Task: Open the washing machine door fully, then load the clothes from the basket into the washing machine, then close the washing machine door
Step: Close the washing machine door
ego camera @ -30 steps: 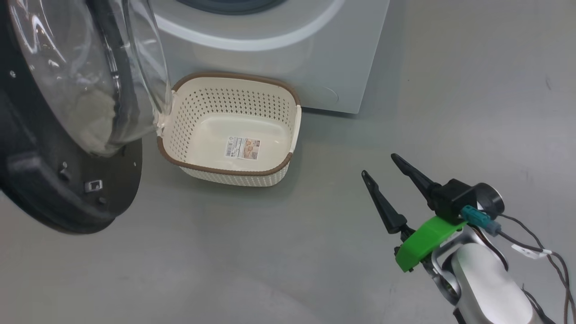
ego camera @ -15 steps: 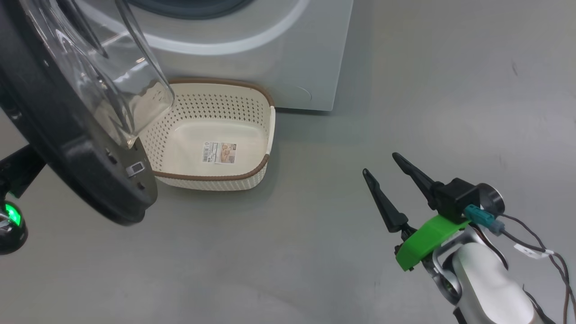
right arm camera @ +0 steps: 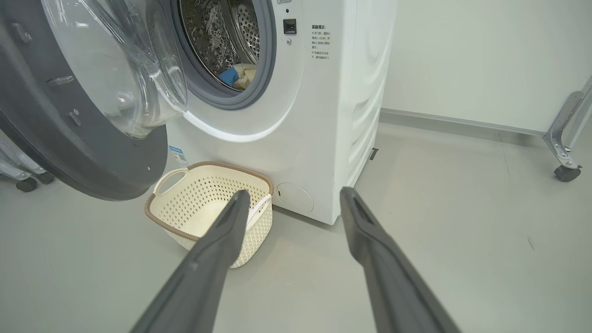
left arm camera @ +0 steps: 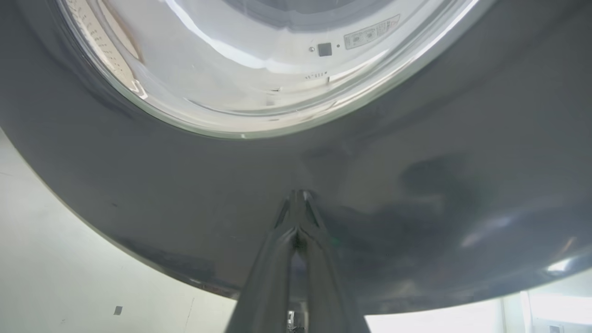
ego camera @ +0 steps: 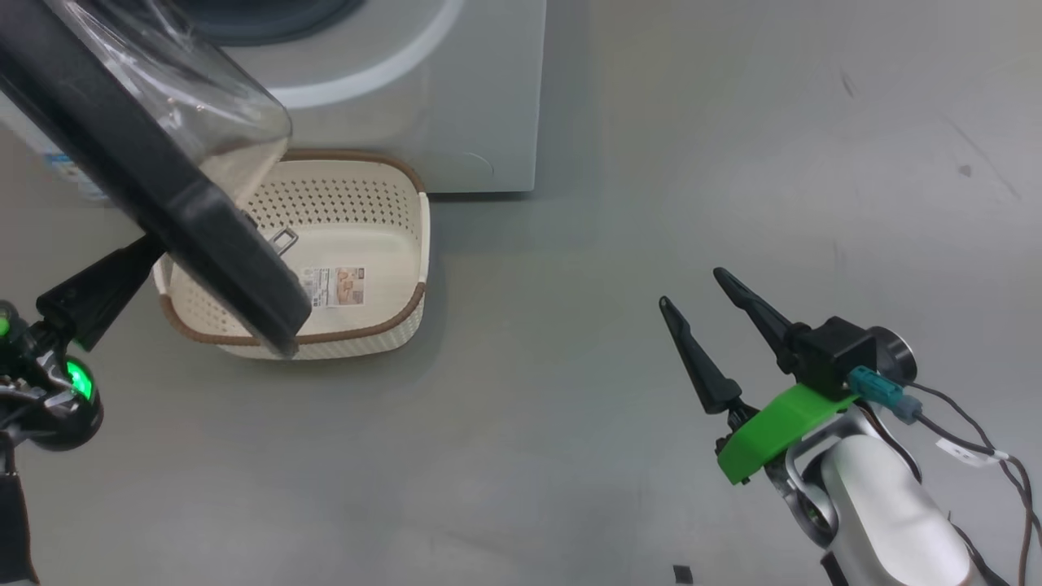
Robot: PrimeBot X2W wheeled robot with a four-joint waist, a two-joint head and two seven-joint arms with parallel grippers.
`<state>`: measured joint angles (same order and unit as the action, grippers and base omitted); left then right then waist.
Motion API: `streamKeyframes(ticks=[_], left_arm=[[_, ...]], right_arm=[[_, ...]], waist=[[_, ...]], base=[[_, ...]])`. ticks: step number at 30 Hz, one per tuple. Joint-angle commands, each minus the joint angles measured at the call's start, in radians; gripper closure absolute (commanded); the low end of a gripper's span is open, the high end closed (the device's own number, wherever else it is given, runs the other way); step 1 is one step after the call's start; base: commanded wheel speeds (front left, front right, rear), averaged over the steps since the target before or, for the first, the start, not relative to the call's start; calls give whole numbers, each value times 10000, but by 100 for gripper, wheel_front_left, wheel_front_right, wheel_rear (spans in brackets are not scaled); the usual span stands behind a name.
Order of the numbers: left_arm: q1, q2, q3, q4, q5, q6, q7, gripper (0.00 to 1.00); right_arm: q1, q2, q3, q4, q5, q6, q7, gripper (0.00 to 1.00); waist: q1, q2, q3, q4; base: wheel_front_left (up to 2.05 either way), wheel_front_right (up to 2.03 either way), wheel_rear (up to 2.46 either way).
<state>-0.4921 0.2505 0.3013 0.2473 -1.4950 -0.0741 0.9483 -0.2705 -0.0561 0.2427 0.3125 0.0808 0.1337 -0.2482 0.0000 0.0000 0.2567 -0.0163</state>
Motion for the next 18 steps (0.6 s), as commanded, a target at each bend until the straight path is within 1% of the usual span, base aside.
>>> streamKeyframes(ticks=[1, 5, 10, 18], left_arm=[[-328, 294, 260, -432, 129, -1, -54, 100], [-428, 83, 337, -355, 217, -50, -451, 100], [-682, -318, 504, 55, 235, -114, -1103, 100], [-1112, -681, 453, 689, 413, -337, -1752, 100]], right_arm=[[-104, 59, 169, -338, 98, -30, -134, 0], [-69, 59, 165, -399, 171, -30, -135, 0], [-10, 59, 160, -426, 265, -30, -135, 0], [54, 59, 153, -496, 374, -30, -135, 0]], waist=[[0, 0, -29, -195], [0, 0, -59, -537], [0, 0, -135, -858], [0, 0, -168, -1265]], base=[[0, 0, 0], [0, 0, 0], [0, 0, 0], [0, 0, 0]])
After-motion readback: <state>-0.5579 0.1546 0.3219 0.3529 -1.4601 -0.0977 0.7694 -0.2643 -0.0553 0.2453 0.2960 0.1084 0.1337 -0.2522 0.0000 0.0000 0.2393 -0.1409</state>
